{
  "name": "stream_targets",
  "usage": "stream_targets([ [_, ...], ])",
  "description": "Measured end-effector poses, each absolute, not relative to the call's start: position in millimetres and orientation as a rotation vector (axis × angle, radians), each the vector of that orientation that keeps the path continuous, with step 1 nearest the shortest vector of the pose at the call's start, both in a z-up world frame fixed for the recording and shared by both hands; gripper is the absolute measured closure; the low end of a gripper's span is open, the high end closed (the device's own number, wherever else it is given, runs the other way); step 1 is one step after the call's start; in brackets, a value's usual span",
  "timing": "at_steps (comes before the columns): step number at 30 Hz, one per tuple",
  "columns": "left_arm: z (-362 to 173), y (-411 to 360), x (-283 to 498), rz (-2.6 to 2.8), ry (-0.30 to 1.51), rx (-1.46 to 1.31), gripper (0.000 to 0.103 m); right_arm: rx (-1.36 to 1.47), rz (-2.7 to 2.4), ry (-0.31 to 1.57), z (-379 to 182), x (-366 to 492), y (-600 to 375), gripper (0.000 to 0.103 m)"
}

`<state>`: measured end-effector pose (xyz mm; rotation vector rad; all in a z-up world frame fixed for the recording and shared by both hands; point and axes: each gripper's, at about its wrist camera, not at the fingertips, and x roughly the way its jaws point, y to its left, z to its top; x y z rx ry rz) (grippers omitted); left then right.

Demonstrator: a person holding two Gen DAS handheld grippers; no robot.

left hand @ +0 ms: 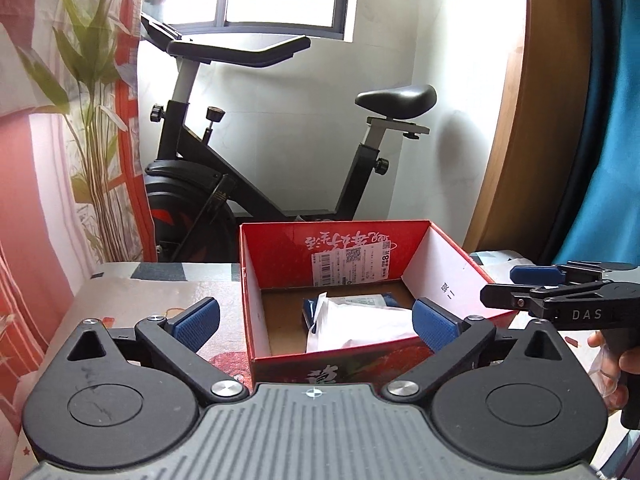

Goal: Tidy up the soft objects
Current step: 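Open the left gripper to drop the white pouch into the red box, then move the left tool back and lower it toward the white mask bag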

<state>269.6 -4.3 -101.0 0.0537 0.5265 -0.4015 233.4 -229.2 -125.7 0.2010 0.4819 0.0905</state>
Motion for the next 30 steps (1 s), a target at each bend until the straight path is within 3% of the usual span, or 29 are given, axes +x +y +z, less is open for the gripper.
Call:
stream_targets([
  [4,-97.9,0.8,244.9,-0.352,0.483,0.084,0.0,0.219,0.105,0.457,-125.2,210.1,-225.8,0.001],
  [30,-117.2,13.7,153.9,-0.287,0.465,0.037,0.0,0.337,0.043,0.365,-158.2,82.1,-224.6,0.0],
])
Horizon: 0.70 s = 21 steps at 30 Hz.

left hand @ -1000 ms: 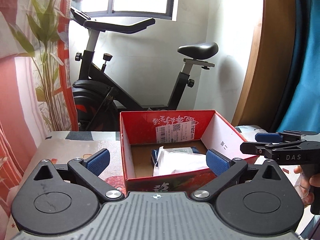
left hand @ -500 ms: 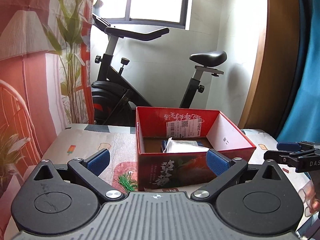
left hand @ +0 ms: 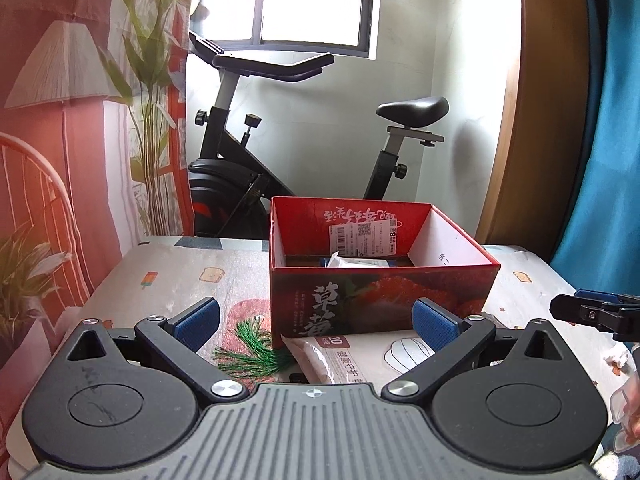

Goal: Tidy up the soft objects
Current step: 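Move the left tool back and lower it toward the white mask bag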

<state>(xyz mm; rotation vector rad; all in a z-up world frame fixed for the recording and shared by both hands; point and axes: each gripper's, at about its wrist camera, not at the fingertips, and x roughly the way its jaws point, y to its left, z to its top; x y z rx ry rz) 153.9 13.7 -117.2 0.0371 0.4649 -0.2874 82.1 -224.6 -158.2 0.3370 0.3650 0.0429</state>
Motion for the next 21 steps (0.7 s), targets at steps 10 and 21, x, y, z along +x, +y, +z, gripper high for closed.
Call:
stream_targets([
  [10,-146.0,19.3,142.3,-0.248,0.502,0.015,0.0,0.269,-0.013,0.376,-179.4,61.1,-213.8,0.0],
  [21,-161.2,27.5,154.6,-0.227,0.569,-0.021,0.0,0.277,-0.036,0.42,-203.2,72.7,-219.9,0.0],
])
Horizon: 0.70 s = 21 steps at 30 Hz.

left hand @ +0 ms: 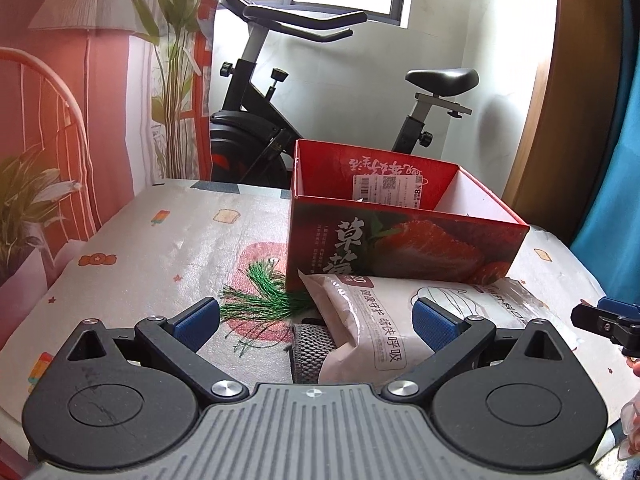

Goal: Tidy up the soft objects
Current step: 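Move the left tool back and lower it toward the white mask bag, then close the left gripper on the white mask bag with red print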

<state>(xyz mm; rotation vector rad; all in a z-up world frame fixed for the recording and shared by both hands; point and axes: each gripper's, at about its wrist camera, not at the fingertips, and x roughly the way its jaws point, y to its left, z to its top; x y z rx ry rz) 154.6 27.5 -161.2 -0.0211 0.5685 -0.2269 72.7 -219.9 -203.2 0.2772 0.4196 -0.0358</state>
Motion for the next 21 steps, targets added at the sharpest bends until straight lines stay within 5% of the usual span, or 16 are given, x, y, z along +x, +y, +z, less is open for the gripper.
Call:
stream_targets([
  [21,-183.7,-8.1,210.4,-0.35,0.717,0.013,0.014,0.334,0.005,0.582,-236.0,149.6,-234.5,0.0],
])
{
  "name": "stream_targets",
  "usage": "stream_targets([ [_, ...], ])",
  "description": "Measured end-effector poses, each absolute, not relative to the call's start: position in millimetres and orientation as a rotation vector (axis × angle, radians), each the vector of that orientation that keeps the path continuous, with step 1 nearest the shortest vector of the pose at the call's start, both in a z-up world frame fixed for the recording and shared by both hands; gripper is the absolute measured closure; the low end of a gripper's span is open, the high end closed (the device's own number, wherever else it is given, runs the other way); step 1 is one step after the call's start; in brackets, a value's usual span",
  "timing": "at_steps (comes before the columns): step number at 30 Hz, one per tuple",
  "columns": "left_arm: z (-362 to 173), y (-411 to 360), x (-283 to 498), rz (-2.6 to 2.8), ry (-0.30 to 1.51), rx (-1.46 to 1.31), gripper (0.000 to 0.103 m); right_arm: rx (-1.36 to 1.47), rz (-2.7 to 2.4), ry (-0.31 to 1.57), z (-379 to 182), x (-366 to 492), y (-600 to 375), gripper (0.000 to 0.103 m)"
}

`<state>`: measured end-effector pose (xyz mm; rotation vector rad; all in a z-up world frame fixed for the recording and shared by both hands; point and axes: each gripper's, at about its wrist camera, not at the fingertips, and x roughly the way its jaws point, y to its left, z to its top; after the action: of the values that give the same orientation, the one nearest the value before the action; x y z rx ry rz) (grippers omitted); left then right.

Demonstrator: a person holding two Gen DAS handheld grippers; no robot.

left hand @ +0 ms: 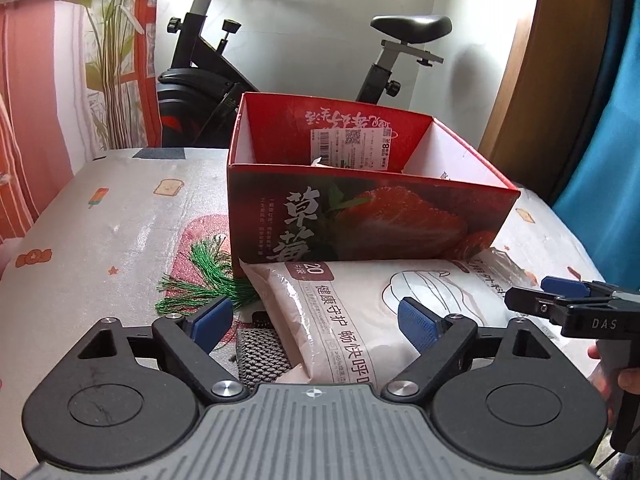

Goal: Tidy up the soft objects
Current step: 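Close the left gripper on the white mask bag with red print, then lift the mask bag with the left gripper and carry it over the box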

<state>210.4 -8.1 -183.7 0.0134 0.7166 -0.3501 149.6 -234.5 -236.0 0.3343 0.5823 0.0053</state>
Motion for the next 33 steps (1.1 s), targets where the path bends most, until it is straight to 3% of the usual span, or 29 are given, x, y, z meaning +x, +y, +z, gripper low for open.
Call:
stream_targets([
  [4,-191.3,-4.7,220.6,-0.367,0.763,-0.025,0.02,0.359,0.011,0.606,-242.0,157.7,-238.3,0.0],
  [6,-197.1,-2.2,225.8,-0.375,0.797,-0.056,0.037,0.382,0.01,0.621,-246.4,160.6,-242.5,0.0],
  [8,-202.6,-2.0,229.6,-0.378,0.829,-0.054,0.044,0.423,0.014,0.638,-250.6,161.8,-247.0,0.0],
  [12,-210.1,-0.3,231.2,-0.393,0.848,-0.072,0.045,0.452,0.018,0.648,-255.9,162.6,-251.5,0.001],
  [14,-212.0,-0.6,231.7,-0.395,0.851,-0.073,0.045,0.434,0.025,0.639,-254.4,162.0,-250.7,0.008],
  [16,-213.0,-0.7,232.4,-0.396,0.855,-0.071,0.045,0.407,0.039,0.625,-250.2,160.9,-248.9,0.024],
  [20,-217.4,-0.8,233.1,-0.397,0.861,-0.072,0.045,0.363,0.07,0.588,-242.2,155.5,-245.3,0.036],
  [22,-219.4,-0.5,232.3,-0.4,0.863,-0.076,0.045,0.349,0.084,0.592,-241.0,154.4,-245.0,0.058],
  [26,-223.3,0.0,230.1,-0.404,0.867,-0.085,0.045,0.296,0.073,0.595,-241.7,149.2,-244.9,0.078],
  [28,-224.1,0.3,230.5,-0.405,0.868,-0.089,0.045,0.289,0.052,0.602,-241.2,148.4,-248.2,0.098],
  [33,-225.5,2.1,231.9,-0.409,0.873,-0.108,0.044,0.236,0.057,0.614,-240.7,144.0,-250.1,0.099],
])
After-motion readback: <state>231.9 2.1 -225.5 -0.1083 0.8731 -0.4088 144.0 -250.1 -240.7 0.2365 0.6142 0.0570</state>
